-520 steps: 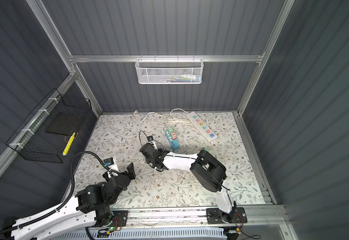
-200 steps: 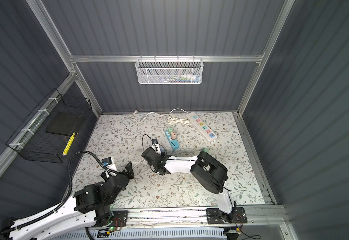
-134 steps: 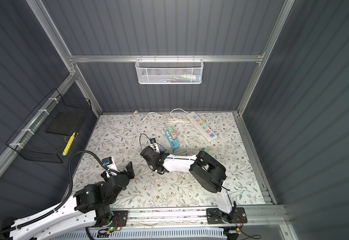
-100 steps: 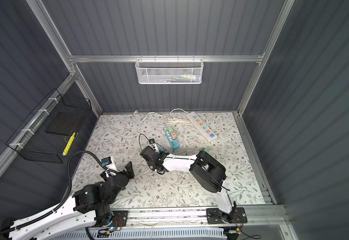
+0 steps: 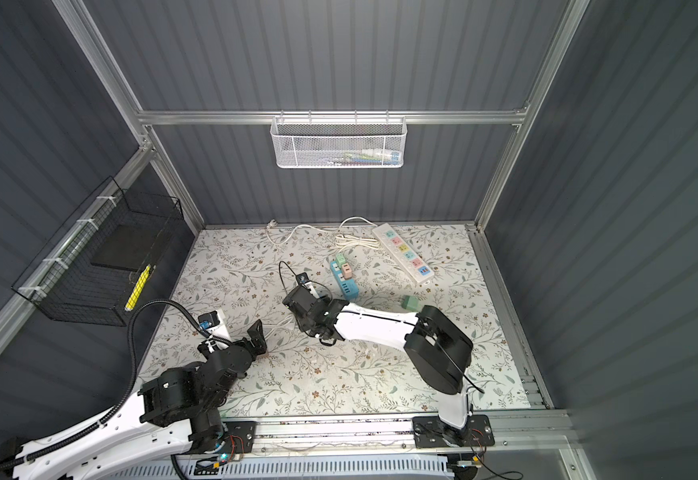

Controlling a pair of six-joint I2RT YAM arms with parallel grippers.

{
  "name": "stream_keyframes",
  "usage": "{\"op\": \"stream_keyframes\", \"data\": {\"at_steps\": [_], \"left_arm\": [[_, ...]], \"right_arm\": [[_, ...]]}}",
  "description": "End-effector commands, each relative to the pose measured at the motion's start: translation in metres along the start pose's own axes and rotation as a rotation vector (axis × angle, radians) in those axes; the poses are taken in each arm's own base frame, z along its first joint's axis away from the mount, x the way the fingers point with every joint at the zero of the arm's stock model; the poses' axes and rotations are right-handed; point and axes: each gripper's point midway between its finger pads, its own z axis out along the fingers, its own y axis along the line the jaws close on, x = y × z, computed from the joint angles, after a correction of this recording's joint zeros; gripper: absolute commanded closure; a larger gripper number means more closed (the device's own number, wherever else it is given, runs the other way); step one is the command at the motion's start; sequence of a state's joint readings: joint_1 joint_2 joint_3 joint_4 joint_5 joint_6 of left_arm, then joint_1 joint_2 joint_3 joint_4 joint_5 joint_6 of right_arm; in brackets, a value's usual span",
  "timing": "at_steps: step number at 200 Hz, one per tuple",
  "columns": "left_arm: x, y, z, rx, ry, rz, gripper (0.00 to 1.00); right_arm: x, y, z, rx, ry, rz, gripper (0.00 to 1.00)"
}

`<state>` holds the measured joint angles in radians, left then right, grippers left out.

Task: Insert the plug
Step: 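Lower the teal adapter onto the socket beside the first adapter with the right gripper, then press the teal adapter into the socket and open the right gripper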

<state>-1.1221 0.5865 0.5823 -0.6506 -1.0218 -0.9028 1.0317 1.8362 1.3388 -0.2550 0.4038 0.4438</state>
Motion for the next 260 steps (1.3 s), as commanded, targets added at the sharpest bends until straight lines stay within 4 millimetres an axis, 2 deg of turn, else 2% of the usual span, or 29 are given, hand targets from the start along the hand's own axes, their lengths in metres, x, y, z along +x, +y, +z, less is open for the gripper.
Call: {"op": "stream_keyframes", "data": {"at_steps": [1, 23, 46, 75, 100, 122, 178, 192, 212, 236, 260], "left_arm": [[-0.011, -0.004, -0.001, -0.007, -0.019, 0.007, 0.01], [-0.01, -0.01, 0.001, -0.003, -0.01, 0.018, 0.01], [-0.01, -0.013, 0.002, 0.0, -0.003, 0.024, 0.01], [-0.008, -0.014, 0.003, -0.002, 0.0, 0.024, 0.01], [-0.006, -0.013, 0.003, -0.001, 0.005, 0.02, 0.01], [-0.004, -0.015, 0.004, -0.001, 0.008, 0.019, 0.01], [-0.007, -0.028, 0.007, 0.007, 0.014, 0.038, 0.01], [-0.007, -0.029, 0.007, 0.008, 0.017, 0.044, 0.01], [-0.007, -0.029, 0.007, 0.012, 0.014, 0.045, 0.0], [-0.004, -0.026, 0.007, 0.014, 0.013, 0.042, 0.0], [-0.001, -0.024, 0.008, 0.015, 0.011, 0.043, 0.0]], "right_arm": [[0.003, -0.013, 0.002, 0.013, 0.02, -0.009, 0.37], [0.002, -0.023, 0.008, 0.037, 0.027, -0.01, 0.37], [0.009, -0.026, 0.021, 0.036, 0.06, 0.003, 0.37], [0.033, -0.029, 0.039, 0.044, 0.112, 0.01, 0.37], [0.051, -0.033, 0.045, 0.052, 0.139, 0.022, 0.37], [0.049, -0.036, 0.039, 0.055, 0.128, 0.023, 0.37], [0.006, -0.03, 0.006, 0.0, 0.036, 0.024, 0.35], [0.001, -0.032, -0.002, -0.009, 0.011, 0.045, 0.34], [0.008, -0.036, -0.009, -0.034, 0.019, 0.099, 0.34], [0.031, -0.042, -0.01, -0.074, 0.04, 0.186, 0.36], [0.058, -0.038, -0.002, -0.115, 0.095, 0.228, 0.37]]}}
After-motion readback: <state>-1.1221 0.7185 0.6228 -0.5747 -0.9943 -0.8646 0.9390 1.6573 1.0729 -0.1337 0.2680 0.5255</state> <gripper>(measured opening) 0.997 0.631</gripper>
